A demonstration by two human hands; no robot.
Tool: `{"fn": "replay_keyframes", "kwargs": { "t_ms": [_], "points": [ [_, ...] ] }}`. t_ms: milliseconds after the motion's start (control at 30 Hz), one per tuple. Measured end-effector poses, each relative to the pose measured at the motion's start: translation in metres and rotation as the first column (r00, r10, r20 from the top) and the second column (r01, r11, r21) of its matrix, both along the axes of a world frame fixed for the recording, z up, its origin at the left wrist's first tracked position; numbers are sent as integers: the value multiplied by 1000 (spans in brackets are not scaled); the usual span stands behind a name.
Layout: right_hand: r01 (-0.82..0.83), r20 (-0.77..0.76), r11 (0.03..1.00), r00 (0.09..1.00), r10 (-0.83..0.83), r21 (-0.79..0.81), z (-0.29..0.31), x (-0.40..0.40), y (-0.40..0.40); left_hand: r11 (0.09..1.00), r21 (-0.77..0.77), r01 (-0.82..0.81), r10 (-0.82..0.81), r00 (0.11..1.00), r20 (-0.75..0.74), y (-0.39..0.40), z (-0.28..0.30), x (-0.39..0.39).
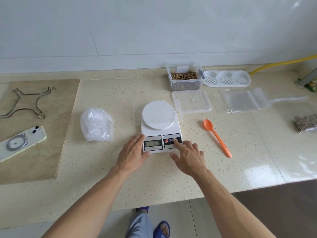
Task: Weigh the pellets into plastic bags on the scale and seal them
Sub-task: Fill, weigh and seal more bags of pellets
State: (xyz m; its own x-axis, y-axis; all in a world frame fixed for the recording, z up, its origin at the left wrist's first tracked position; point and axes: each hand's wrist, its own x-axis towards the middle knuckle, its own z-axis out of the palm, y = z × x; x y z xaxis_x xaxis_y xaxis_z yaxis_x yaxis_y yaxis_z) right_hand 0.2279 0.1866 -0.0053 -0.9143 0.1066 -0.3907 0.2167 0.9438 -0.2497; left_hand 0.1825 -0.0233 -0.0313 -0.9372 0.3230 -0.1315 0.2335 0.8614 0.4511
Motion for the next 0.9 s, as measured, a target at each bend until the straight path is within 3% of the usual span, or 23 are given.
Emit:
{"fn": "replay_keyframes", "kwargs": {
  "t_ms": [133, 300, 433, 600, 733, 900],
  "points": [
    [74, -30, 990, 997, -78, -120, 3, 0, 9, 994, -50, 100, -105, 989, -104, 9, 12, -3],
    [276, -164, 932, 934, -318, -233, 9, 2, 30, 950, -99, 297, -311, 927, -209, 42, 38, -23],
    [488, -220, 817, 799, -560, -308, 11, 7, 67, 920, -99, 378, -391, 900, -191, 74, 41, -42],
    [707, -160, 597, 585, -795, -379, 5, 18, 114, 891, -80, 446, -453, 866, -211, 106, 35, -60],
    [741, -74, 550, 570, -819, -386, -12, 7, 125, 875, -80, 478, -484, 847, -219, 121, 33, -77],
    [713, -58, 654, 664, -746, -254, -15, -24, 114, 865, -86, 493, -500, 843, -195, 125, 36, -103]
  ]
}}
